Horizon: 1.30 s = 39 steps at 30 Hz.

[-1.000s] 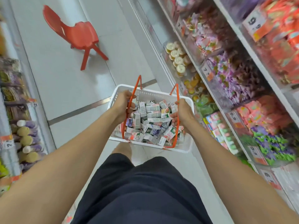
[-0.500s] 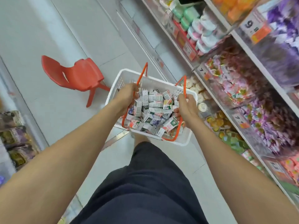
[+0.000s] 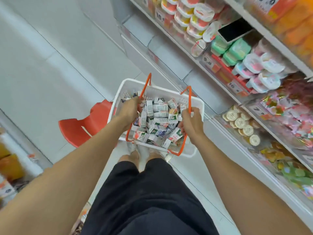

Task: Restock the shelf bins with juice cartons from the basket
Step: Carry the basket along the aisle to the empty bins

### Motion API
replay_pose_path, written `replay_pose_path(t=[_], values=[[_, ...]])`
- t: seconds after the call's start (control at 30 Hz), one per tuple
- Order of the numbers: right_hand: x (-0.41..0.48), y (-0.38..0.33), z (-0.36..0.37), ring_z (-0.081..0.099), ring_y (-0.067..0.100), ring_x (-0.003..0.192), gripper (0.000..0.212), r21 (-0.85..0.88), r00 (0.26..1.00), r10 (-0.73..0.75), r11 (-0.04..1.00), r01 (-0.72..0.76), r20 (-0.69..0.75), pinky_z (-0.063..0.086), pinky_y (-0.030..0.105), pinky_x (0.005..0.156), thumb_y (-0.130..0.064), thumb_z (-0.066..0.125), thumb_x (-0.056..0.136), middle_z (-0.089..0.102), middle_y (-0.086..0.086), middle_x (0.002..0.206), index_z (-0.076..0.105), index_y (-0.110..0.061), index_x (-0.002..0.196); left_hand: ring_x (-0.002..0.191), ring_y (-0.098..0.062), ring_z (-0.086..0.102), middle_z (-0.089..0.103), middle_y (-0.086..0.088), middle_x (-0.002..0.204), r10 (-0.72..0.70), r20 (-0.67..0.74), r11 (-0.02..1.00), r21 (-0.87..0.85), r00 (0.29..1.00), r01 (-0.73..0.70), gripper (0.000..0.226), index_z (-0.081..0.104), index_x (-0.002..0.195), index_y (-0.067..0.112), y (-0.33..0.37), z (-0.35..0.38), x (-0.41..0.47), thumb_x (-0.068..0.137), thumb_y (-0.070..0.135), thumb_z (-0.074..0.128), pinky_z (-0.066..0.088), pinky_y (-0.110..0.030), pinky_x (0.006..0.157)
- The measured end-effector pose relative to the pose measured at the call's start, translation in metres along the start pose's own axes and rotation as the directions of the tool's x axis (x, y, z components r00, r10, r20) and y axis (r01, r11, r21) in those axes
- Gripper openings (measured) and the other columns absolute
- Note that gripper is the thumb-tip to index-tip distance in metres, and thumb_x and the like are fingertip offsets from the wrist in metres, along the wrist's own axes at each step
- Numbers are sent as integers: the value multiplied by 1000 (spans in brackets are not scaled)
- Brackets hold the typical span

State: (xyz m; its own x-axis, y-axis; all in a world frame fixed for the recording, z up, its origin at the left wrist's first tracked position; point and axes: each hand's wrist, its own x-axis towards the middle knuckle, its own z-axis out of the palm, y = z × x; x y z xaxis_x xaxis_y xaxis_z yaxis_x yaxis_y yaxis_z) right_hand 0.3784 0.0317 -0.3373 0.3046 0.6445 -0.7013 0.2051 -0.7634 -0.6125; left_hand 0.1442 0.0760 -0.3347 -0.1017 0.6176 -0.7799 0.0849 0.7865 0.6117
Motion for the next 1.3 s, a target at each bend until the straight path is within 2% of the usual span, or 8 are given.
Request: replay_pose_path(t=[0.17, 0.37, 0.57, 0.73, 0.87, 1.0, 1.17, 1.3], values=[[50, -19, 67, 53, 20, 51, 28, 138, 996, 77, 988, -70, -44, 44, 34, 50, -32, 43, 99, 69, 18, 78, 44, -32, 127, 72, -27, 55, 62, -14, 77, 34, 5, 992, 121, 999, -34, 56, 71, 91, 7, 23, -36, 96, 70, 55, 51, 47, -48, 75], [135, -6, 142, 54, 21, 52, 40, 293, 982, 185, 941, -167, -32, 44, 33, 48, -12, 38, 96, 68, 32, 93, 43, -32, 129, 73, -21, 55, 63, -4, 85, 193, 85, 940, 269, 978, -209, 55, 68, 135, 22, 26, -49, 200, 86, 37, 47, 44, -35, 69], [231, 34, 200, 50, 21, 52, 62, 433, 953, 303, 860, -270, -7, 44, 34, 51, 5, 34, 88, 63, 19, 78, 41, -33, 136, 87, -20, 63, 72, 1, 106, 213, 97, 925, 300, 972, -233, 52, 66, 137, 28, -6, -44, 325, 90, 17, 49, 50, -27, 74], [316, 59, 249, 52, 22, 53, 65, 484, 932, 363, 818, -310, -17, 46, 36, 56, 3, 36, 82, 68, 12, 72, 43, -37, 133, 136, -33, 55, 63, -15, 144, 242, 98, 905, 335, 965, -261, 56, 55, 152, 20, -44, -20, 403, 98, 32, 48, 40, -41, 118], [355, 88, 264, 54, 23, 55, 69, 471, 930, 368, 816, -335, 25, 48, 40, 63, 4, 39, 76, 69, 14, 74, 44, -34, 133, 127, -3, 59, 62, 3, 144, 370, 199, 798, 432, 908, -420, 66, 42, 160, 27, -84, -13, 450, 94, 30, 42, 40, -16, 107], [362, 110, 275, 51, 25, 55, 65, 454, 938, 335, 825, -336, 86, 43, 35, 53, 9, 43, 78, 58, 20, 82, 41, -33, 129, 81, -19, 66, 71, 4, 96, 410, 229, 664, 588, 883, -461, 76, 25, 165, 36, -122, -31, 464, 97, 14, 53, 47, -26, 73], [361, 109, 238, 63, 40, 111, 87, -155, 953, 302, 941, -300, -9, 50, 34, 68, -22, 55, 93, 51, 17, 141, 2, -38, 160, 129, -45, 48, 40, -20, 150, 279, 264, 386, 850, 923, -360, 100, 2, 166, 35, -108, -25, 447, 88, 19, 63, 43, -54, 107], [330, 80, 198, 57, 45, 118, 52, -617, 984, 168, 768, -172, -65, 54, 51, 95, -31, 53, 97, 49, 18, 135, 43, -15, 145, 129, -41, 46, 45, -15, 145, 213, 329, -22, 943, 920, -332, 59, 44, 148, 16, -71, -5, 405, 91, 22, 57, 43, -53, 108]])
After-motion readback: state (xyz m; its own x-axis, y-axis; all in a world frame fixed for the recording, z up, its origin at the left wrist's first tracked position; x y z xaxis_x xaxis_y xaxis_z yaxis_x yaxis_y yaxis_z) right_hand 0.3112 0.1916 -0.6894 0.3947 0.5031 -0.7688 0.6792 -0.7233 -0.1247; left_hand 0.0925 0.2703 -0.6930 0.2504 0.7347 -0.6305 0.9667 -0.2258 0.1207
